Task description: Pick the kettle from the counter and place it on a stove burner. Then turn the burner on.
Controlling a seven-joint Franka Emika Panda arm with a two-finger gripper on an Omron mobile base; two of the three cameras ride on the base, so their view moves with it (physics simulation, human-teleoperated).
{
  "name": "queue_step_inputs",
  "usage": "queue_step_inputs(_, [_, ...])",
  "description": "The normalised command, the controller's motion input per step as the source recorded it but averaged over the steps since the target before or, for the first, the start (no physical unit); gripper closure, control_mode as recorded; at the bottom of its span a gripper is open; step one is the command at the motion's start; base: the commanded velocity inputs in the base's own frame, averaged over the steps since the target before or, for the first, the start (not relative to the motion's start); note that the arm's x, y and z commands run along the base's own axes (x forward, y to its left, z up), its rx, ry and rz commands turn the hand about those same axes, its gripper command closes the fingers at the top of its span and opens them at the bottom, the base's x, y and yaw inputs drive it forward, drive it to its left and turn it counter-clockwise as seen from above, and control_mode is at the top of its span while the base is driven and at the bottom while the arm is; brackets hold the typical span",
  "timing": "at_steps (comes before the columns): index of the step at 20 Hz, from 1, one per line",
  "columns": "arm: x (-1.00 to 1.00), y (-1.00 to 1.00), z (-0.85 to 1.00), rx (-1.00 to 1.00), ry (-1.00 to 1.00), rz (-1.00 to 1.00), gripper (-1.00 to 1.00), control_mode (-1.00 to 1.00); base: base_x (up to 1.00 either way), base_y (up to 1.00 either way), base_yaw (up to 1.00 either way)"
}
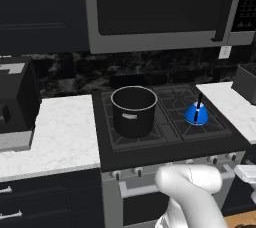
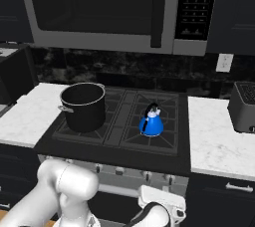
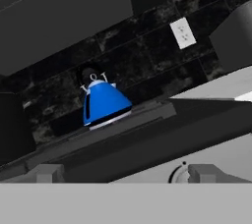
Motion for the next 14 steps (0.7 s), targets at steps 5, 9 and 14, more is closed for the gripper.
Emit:
queue_step_inputs(5, [0.33,0.00,-0.12,0.00,-0.02,0.01,-1.00,-1.00,0.00,0.00,0.00])
queue_step_inputs(9, [0.18,-0.25,-0.29,-0.01,-0.06,0.09,-1.00,-1.00,0.00,0.00,0.00])
queue_step_inputs(14, [0.16,-0.32,-0.38,-0.01,-0.06,0.07,-1.00,-1.00,0.00,0.00,0.00])
